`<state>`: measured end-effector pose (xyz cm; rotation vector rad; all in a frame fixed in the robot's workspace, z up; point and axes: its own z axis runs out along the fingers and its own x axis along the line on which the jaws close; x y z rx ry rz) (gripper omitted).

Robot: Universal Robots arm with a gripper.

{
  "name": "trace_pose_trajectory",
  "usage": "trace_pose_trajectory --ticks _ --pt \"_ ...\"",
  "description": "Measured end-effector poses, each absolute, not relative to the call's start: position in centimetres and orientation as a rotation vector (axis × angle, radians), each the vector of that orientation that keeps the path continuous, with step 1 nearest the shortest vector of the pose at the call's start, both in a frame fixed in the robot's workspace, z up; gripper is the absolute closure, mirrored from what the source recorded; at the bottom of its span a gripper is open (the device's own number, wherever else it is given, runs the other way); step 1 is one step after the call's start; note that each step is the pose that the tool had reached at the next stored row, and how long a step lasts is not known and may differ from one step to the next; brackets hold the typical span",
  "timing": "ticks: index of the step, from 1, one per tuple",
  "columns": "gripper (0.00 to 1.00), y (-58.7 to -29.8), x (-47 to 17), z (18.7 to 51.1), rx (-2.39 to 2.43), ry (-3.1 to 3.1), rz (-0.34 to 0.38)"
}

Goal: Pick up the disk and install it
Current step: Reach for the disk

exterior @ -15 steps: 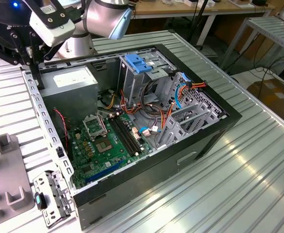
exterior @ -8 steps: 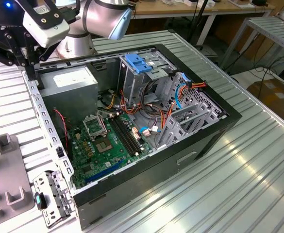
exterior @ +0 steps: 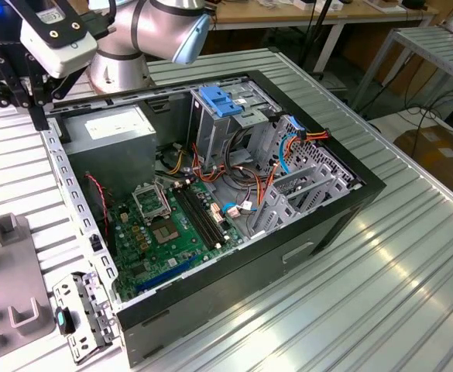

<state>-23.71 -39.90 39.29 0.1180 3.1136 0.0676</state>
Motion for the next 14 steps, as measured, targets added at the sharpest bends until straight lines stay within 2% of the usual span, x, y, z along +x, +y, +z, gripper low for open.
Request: trace_pose_trajectory --ticks 14 --pt "0.89 -39.9 -25.7 39.3 0.118 3.114 0.068"
